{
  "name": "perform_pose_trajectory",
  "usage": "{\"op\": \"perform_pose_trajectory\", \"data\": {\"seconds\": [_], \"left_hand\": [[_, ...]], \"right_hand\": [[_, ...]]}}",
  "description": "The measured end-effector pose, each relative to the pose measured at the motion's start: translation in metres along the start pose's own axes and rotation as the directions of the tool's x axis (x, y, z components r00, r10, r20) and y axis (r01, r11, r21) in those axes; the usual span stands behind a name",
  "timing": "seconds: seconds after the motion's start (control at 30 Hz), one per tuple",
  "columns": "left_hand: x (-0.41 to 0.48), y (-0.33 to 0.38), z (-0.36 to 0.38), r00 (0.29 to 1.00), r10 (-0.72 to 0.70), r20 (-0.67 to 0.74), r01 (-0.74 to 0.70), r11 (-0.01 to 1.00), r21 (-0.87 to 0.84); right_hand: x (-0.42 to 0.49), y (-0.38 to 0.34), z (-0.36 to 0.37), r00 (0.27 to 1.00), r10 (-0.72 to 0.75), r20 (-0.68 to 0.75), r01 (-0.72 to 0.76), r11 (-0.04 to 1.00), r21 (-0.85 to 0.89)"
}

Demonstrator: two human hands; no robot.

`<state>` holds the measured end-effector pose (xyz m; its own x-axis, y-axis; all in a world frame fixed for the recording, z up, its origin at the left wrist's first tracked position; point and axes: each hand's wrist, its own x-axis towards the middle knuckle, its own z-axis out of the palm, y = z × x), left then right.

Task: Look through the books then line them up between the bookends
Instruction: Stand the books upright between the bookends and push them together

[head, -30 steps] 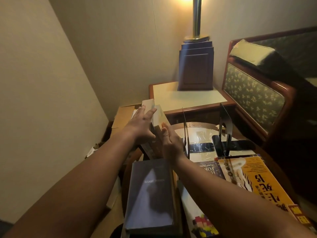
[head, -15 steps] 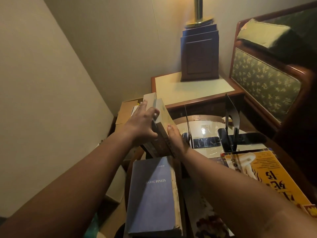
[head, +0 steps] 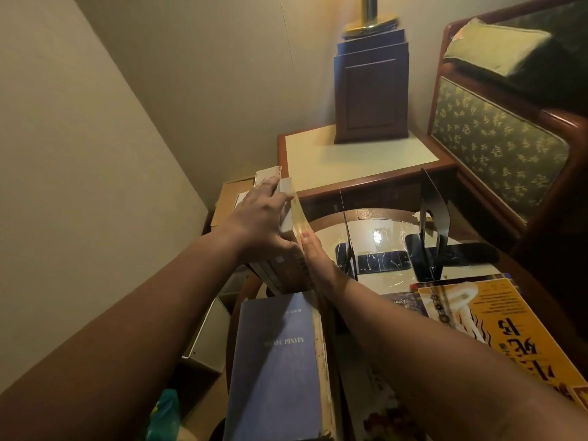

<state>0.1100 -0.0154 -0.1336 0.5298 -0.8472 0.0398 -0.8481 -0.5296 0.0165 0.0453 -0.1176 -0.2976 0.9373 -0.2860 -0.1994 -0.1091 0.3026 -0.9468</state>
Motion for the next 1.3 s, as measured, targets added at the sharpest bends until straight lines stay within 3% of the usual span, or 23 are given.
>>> {"op": "perform_pose_trajectory", "data": {"seconds": [0.23,0.5,0.67,0.83,1.1,1.3], "left_hand": [[-0.004,-0.005,0.002,1.0,0.003,-0.027,-0.003,1.0,-0.004],[-0.007,-0.007,0.003,0.999,-0.036,-0.033,0.035,0.999,-0.026],[-0.007,-0.006,0.006,0.997,-0.06,-0.046,0.059,0.998,-0.035],[-0.009,0.001,-0.003,0.995,-0.099,0.012,0.1,0.995,-0.032],[-0.009,0.018,-0.006,0.988,-0.154,0.017,0.154,0.988,0.005],[-0.011,0.018,-0.004,0.987,-0.162,-0.009,0.162,0.987,-0.02]], "right_hand": [[-0.006,-0.01,0.0,1.0,0.009,0.004,-0.009,0.998,-0.057],[-0.017,-0.023,-0.007,1.0,-0.006,0.005,0.007,0.904,-0.428],[-0.064,-0.03,-0.022,0.998,0.018,0.061,0.028,0.737,-0.675],[-0.121,-0.043,-0.048,0.995,-0.047,0.094,0.101,0.654,-0.75],[-0.186,-0.056,-0.112,0.997,-0.066,-0.028,0.012,0.534,-0.845],[-0.21,-0.048,-0.11,0.992,-0.093,0.079,0.099,0.236,-0.967]]}}
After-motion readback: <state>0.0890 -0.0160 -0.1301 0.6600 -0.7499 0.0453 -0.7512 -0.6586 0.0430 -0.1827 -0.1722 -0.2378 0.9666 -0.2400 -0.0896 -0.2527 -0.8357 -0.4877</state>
